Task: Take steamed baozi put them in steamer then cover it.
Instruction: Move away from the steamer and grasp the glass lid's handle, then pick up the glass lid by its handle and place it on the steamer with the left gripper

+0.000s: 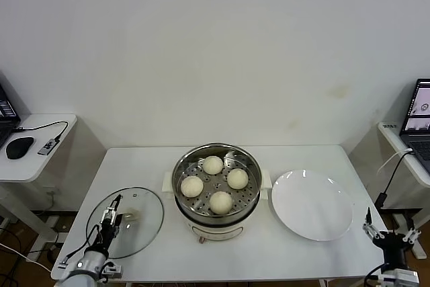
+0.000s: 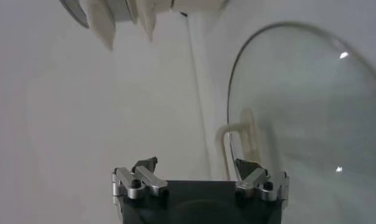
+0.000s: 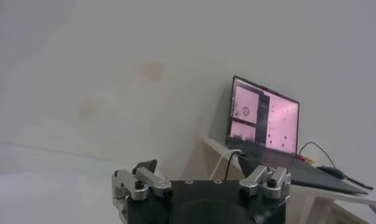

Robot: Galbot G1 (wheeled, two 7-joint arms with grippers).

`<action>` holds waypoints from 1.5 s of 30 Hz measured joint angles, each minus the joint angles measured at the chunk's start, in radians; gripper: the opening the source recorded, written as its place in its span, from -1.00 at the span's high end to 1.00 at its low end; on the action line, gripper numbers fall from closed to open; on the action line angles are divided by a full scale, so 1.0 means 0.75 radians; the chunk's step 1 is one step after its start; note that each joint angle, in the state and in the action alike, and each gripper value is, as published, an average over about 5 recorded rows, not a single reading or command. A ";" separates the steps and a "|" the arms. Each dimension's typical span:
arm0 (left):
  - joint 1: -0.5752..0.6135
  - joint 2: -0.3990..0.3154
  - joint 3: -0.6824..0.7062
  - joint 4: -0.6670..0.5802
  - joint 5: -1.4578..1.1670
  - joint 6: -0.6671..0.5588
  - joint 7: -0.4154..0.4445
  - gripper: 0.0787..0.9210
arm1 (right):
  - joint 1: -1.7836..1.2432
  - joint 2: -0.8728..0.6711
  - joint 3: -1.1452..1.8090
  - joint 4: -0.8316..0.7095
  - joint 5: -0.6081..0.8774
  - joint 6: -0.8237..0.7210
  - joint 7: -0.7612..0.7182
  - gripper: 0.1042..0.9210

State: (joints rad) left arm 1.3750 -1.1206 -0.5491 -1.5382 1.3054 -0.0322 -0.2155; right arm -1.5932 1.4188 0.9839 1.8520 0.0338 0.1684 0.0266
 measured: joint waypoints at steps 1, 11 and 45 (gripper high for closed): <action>-0.013 0.002 0.003 0.009 -0.001 0.001 0.001 -0.77 | -0.002 0.001 -0.001 -0.001 -0.003 0.001 0.000 -0.76; -0.084 0.009 0.024 0.085 -0.021 0.007 0.013 -0.71 | -0.007 0.003 -0.012 -0.008 -0.024 0.009 -0.001 -0.76; 0.048 0.070 -0.089 -0.082 -0.220 0.041 -0.019 0.84 | -0.031 -0.008 -0.082 0.028 -0.091 0.029 -0.034 -0.76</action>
State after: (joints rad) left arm 1.4109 -1.0678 -0.6162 -1.5998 1.1404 -0.0018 -0.2295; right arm -1.6165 1.4130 0.9226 1.8727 -0.0341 0.1901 0.0015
